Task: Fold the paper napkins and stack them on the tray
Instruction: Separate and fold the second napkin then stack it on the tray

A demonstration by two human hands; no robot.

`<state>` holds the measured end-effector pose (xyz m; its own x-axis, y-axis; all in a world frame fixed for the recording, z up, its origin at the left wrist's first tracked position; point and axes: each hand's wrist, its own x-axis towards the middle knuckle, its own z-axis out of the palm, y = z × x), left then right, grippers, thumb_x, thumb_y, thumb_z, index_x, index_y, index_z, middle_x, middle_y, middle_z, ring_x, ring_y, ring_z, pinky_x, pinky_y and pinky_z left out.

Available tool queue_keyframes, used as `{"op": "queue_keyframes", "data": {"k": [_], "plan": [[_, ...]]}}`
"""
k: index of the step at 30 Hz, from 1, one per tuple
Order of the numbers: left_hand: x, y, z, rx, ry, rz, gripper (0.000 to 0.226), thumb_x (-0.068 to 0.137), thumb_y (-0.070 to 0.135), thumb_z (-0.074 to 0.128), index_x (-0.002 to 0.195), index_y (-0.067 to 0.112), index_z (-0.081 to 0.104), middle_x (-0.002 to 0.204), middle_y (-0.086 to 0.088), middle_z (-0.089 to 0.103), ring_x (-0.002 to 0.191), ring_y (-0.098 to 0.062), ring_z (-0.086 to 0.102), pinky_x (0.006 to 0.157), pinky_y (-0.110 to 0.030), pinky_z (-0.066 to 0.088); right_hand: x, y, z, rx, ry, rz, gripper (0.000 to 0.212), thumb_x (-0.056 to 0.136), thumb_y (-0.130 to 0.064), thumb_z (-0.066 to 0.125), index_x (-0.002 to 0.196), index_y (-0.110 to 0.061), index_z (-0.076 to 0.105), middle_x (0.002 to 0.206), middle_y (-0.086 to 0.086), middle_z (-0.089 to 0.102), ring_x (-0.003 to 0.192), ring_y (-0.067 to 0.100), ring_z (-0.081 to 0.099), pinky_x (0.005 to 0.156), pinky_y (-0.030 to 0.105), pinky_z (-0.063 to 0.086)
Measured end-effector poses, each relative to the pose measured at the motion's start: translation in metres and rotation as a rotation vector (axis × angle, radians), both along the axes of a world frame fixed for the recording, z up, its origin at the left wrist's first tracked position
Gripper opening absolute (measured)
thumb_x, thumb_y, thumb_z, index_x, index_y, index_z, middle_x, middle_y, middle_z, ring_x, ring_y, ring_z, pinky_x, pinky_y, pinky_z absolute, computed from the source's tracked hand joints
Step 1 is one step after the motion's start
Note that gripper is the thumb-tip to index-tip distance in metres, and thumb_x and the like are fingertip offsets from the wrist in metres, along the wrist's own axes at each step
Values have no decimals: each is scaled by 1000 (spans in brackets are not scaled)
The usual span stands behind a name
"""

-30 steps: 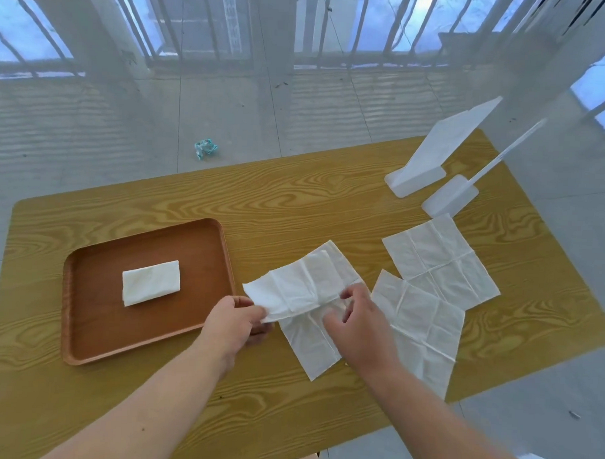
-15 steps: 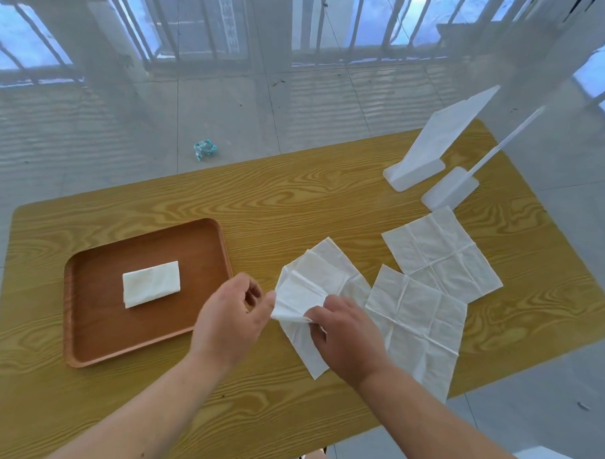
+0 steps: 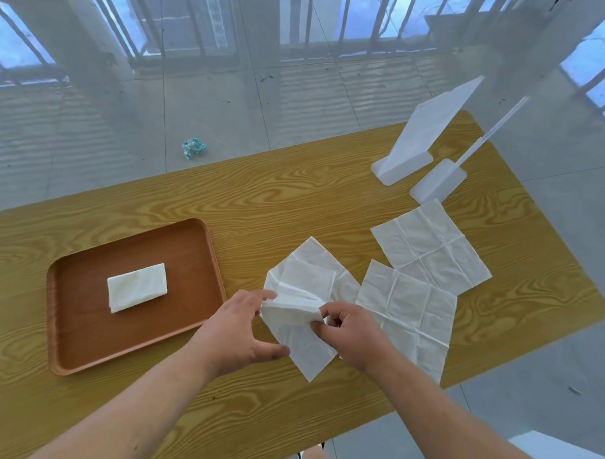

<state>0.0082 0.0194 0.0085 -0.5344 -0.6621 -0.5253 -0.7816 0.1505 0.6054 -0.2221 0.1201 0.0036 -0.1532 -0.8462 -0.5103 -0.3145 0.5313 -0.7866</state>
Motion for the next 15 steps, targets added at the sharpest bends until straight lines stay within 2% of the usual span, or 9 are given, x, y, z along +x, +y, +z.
{"op": "queue_keyframes", "data": {"k": [3,7,9,11,13,15], "plan": [[1,-1,-1,-42,4,-54,105,59,86,76,149,50,35,137,24,44,130,-2,43,110,-35,46,-1,6,-4,-33,59,18,15,94,-36,73,82,-44,73,54,-14,44,52,4,40,53,21,37],[1,-5,0,-154,32,-41,80,71,72,79,140,49,46,138,28,41,135,1,36,112,-33,42,-1,5,4,-106,67,-63,6,93,-35,76,88,-38,76,64,-15,48,59,3,46,56,19,42],[-1,-11,0,-162,54,8,74,76,64,81,141,48,49,144,32,40,137,3,32,116,-34,38,-1,-3,13,-149,67,-87,7,93,-36,78,87,-32,79,80,-13,53,72,2,51,68,16,43],[-7,-19,4,-135,96,35,75,77,61,82,143,48,51,148,36,37,138,8,30,118,-32,33,-7,-13,25,-167,29,-106,4,91,-35,79,90,-32,80,103,-10,62,98,0,56,87,17,42],[-15,-29,10,-78,190,74,67,75,61,85,137,51,59,150,35,43,139,10,35,116,-30,31,-14,-25,39,-159,-127,-135,4,92,-29,80,95,-27,81,120,-9,68,119,7,60,105,32,46],[-23,-36,16,-18,250,137,57,72,64,85,126,58,65,142,31,53,132,8,45,109,-29,36,-21,-35,52,-144,-247,-179,8,92,-22,81,100,-21,82,125,-4,71,120,23,65,109,51,50]]}}
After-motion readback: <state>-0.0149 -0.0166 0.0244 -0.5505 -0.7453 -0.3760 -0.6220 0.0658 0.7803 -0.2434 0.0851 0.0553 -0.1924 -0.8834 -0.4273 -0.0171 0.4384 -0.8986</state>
